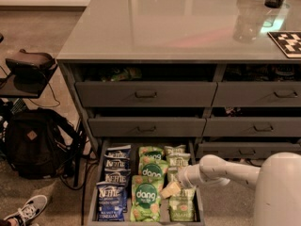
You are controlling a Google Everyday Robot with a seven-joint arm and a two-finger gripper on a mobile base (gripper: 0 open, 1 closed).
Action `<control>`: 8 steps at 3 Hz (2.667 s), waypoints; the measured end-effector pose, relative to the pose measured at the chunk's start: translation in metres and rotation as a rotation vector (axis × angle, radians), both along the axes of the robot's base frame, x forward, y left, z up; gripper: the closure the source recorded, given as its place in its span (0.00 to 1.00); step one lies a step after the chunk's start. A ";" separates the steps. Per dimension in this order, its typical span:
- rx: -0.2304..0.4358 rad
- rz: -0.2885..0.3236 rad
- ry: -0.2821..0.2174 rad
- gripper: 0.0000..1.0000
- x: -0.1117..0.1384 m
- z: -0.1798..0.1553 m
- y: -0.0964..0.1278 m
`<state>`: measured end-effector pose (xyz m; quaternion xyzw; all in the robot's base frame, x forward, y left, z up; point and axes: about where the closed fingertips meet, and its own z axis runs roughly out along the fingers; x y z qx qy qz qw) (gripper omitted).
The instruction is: Pick green rice chip bag from bottom drawer and place on counter
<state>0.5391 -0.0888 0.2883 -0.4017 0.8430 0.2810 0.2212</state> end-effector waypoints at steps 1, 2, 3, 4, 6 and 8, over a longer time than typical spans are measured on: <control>0.022 0.003 0.026 0.00 -0.001 -0.022 0.000; 0.040 0.038 0.051 0.00 0.000 -0.039 0.008; 0.069 0.100 0.057 0.00 0.000 -0.039 0.025; 0.089 0.113 0.077 0.00 -0.001 -0.046 0.028; 0.110 0.081 0.123 0.00 0.001 -0.071 0.018; 0.128 0.146 0.103 0.00 0.000 -0.061 0.036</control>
Offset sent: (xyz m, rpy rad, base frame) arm 0.0061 0.0159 -0.0573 0.0630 0.0812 0.0865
